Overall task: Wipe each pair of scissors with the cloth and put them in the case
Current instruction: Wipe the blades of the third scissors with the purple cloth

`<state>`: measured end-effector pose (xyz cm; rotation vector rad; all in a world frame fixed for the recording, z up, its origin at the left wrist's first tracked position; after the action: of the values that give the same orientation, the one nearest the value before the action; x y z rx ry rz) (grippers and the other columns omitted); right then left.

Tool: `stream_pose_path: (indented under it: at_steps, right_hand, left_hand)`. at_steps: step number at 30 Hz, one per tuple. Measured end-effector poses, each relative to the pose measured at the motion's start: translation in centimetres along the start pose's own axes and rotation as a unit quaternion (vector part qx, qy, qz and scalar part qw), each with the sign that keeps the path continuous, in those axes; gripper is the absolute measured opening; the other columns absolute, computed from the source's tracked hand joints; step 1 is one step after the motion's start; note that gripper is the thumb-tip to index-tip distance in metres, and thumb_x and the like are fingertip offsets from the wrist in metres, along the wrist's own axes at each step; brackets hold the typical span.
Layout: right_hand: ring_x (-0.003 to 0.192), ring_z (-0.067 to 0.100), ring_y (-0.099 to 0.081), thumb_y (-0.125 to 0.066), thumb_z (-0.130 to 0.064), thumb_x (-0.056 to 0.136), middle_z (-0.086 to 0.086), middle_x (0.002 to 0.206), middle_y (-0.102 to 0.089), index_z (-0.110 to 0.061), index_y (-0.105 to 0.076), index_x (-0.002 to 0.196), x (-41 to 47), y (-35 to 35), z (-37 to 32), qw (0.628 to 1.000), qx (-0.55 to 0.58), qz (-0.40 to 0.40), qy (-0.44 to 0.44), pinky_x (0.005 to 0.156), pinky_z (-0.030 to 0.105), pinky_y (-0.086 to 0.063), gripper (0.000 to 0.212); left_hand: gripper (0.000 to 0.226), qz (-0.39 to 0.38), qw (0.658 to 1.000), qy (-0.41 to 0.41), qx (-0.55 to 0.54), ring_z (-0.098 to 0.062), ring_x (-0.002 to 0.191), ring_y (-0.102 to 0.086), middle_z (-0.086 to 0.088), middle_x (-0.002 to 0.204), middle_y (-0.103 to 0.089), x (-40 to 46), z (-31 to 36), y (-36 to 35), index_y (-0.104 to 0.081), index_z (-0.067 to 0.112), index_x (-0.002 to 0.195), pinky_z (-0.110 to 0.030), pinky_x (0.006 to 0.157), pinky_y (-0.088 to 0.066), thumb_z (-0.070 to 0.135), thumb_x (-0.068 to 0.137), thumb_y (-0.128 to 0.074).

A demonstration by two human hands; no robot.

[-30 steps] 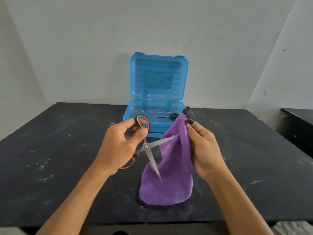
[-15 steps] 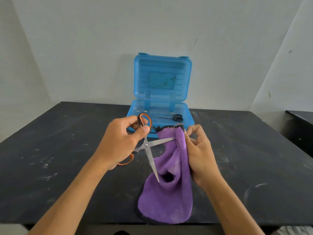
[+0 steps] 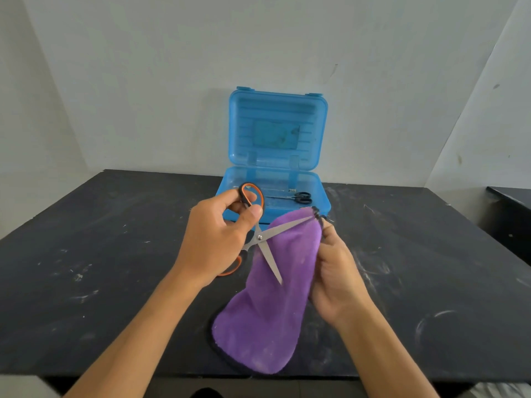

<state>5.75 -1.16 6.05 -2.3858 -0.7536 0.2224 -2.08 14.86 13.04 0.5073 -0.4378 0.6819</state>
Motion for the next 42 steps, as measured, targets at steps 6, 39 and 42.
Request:
stream_pose_path:
  at_steps: [6, 39, 42]
  right_hand:
    - [0.086, 0.028, -0.080, -0.078, 0.000, 0.089, 0.015, 0.106, -0.081, -0.009, -0.065, 0.123, 0.3, 0.2, 0.0, 0.989, -0.149, 0.004, 0.026, 0.069, 0.036, -0.065, 0.038]
    - [0.088, 0.030, -0.078, -0.074, -0.014, 0.097, 0.018, 0.101, -0.081, -0.014, -0.083, 0.102, 0.1, 0.3, 2.1, 0.976, -0.213, -0.039, 0.013, 0.080, 0.042, -0.066, 0.011]
    - [0.086, 0.030, -0.079, -0.079, -0.019, 0.086, 0.018, 0.099, -0.081, -0.014, -0.083, 0.099, 0.1, 0.6, 2.4, 0.975, -0.217, -0.043, 0.016, 0.079, 0.041, -0.066, 0.015]
  left_hand:
    - [0.010, -0.007, 1.000, -0.014, -0.009, -0.002, 0.066, -0.061, 0.016, 0.078, -0.067, -0.1, 0.6, -0.1, -0.074, 0.020, 0.101, -0.013, 0.062, -0.046, 0.024, 0.093, -0.070]
    - [0.011, -0.016, 0.999, -0.025, 0.041, -0.006, 0.077, -0.065, 0.012, 0.083, -0.070, -0.7, 0.7, 0.0, -0.074, 0.017, 0.097, -0.011, 0.067, -0.049, 0.025, 0.093, -0.069]
    - [0.014, -0.020, 0.999, -0.019, 0.031, -0.006, 0.075, -0.063, 0.010, 0.084, -0.071, -0.8, 0.4, 0.1, -0.074, 0.017, 0.100, -0.012, 0.068, -0.047, 0.027, 0.093, -0.068]
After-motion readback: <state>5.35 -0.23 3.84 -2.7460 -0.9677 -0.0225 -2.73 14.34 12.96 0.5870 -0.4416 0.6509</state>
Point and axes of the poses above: each hand's wrist, its own x-axis towards the middle knuckle, its own y-axis out of the back of the hand, z = x × y, the point moved 8 cm from there along x, towards the middle knuckle
